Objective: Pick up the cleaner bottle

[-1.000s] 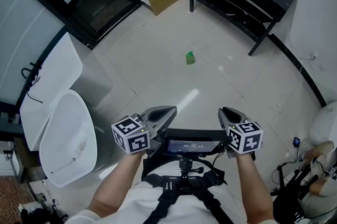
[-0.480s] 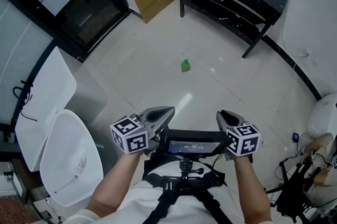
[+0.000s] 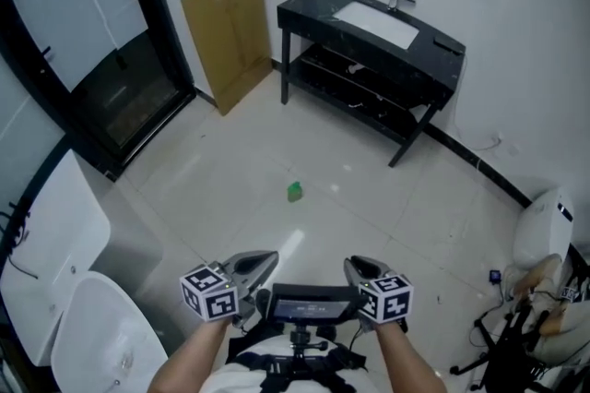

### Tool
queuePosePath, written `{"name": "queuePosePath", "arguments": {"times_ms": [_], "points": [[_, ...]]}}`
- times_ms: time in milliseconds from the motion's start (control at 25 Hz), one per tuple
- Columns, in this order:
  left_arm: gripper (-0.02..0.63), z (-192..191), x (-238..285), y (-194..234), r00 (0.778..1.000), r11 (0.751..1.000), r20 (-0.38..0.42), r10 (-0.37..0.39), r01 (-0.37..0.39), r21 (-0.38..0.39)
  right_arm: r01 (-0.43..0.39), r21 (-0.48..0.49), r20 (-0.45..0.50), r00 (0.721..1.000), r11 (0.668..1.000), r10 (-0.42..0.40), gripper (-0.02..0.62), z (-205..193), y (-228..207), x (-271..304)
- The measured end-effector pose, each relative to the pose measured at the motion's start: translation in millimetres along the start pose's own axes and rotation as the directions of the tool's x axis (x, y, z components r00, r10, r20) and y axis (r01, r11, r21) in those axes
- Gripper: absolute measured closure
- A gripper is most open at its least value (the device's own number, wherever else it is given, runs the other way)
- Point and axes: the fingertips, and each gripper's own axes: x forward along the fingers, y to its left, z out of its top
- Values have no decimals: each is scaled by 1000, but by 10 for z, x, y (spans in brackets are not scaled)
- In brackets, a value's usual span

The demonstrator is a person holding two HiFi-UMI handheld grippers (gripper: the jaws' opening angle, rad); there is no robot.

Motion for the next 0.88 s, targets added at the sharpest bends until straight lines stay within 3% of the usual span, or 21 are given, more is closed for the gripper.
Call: {"name": "queuePosePath", "arguments": {"times_ms": [240, 640, 880], "points": [[606, 147, 23, 54, 998, 994, -41, -48, 52, 97, 28, 45, 30, 999, 999, -29, 534, 132, 78, 119], [606, 299, -111, 272, 985, 983, -115, -127, 141, 119, 101, 81, 105, 988, 992, -110, 534, 363, 294, 262], [606, 357, -109, 318, 982, 982, -120, -146, 158, 101, 123, 67, 108, 986, 990, -130, 534, 433, 343, 224]]}}
